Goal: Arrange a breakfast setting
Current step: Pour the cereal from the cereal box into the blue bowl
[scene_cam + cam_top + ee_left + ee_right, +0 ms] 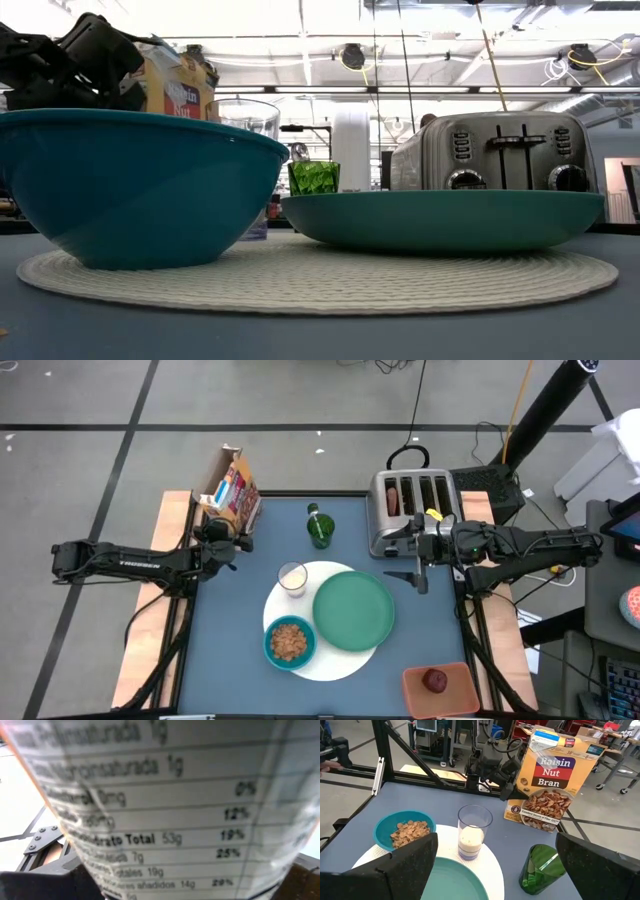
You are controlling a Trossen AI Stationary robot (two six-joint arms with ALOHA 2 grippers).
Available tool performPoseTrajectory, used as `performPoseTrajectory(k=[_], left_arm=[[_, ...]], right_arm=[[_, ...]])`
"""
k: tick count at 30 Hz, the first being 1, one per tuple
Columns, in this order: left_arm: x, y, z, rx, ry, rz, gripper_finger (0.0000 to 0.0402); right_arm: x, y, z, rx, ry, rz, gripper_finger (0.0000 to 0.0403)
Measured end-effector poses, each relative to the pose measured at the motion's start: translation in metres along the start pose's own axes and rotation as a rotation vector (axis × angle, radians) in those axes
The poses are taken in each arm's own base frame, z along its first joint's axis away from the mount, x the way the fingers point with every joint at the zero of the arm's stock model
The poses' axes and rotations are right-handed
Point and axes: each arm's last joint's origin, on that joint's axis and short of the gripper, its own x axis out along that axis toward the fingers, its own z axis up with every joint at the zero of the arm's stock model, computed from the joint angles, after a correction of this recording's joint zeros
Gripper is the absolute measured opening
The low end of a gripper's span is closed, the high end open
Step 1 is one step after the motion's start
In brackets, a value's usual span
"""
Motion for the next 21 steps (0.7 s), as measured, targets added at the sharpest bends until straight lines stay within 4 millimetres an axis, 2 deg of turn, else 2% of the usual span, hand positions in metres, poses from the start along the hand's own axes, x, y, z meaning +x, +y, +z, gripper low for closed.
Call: performPoseTrajectory(k=[21], left_arm=[[-0.0016,-0.0014,-0.0002,0.011,-0.001,-0.016,0.0392]], right_arm=[[0.0,0.0,0.0,0.0,0.0,0.0,0.0398]])
